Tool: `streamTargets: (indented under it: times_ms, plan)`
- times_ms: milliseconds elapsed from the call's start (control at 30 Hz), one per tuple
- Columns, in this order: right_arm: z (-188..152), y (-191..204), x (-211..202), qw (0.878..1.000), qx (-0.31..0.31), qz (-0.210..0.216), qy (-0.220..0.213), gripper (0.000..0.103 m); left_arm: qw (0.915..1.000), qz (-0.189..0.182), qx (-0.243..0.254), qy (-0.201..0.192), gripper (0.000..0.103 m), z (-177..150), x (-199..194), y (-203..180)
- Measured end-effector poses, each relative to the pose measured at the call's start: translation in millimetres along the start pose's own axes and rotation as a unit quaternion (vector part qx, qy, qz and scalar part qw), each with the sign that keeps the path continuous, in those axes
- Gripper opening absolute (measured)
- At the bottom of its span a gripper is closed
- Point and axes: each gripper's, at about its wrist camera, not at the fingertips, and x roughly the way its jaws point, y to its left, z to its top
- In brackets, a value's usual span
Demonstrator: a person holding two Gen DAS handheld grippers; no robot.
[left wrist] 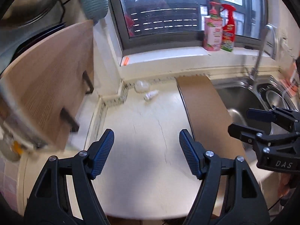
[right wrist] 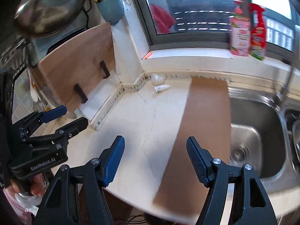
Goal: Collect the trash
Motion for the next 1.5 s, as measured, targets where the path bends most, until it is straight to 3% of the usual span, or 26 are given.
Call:
streamTargets:
  times_ms: [100,233,300,400,500,733,1033,1267,1500]
  plan:
    - [55.0,-25.6,50.4,0.999,0.013,0.02,0.024,0.068,0.9999,0.012,0.001,0.006,0.068,35.4,46.7,2.9]
    - [114.1,-56.3,131.3,0.997,0.032,0.036,0.065,0.062,0.9995,0.017,-0.011,0.026,0.051,69.4,114.9,11.8]
    - [135.8,-66.7,172.8,0.994,0.04,0.043,0.088,0.062,0.9991,0.014,-0.021,0.033,0.05,78.2,142.4,17.2]
    - [154.9,-76.2,230.5,0.991,0.059,0.044,0.113,0.061,0.9985,0.02,-0.023,0.045,0.047,87.9,187.6,24.0]
    - [171.8,-88.7,288.6,0.984,0.091,0.053,0.142,0.057,0.9973,0.021,-0.032,0.063,0.036,91.1,231.0,32.8]
    - [178.7,-99.3,393.0,0.966,0.157,0.063,0.197,0.046,0.9947,0.027,-0.073,0.068,0.03,90.7,286.1,49.3]
    - [182.5,-93.8,454.8,0.952,0.203,0.052,0.223,0.042,0.992,0.03,-0.102,0.067,0.03,85.8,307.7,51.9]
    - [195.9,-73.4,480.5,0.961,0.143,0.016,0.235,0.026,0.9905,0.028,-0.114,0.071,0.03,87.1,313.6,56.6]
    - [194.7,-79.0,471.4,0.968,0.099,0.009,0.23,0.025,0.9903,0.01,-0.118,0.073,0.03,103.7,321.0,53.3]
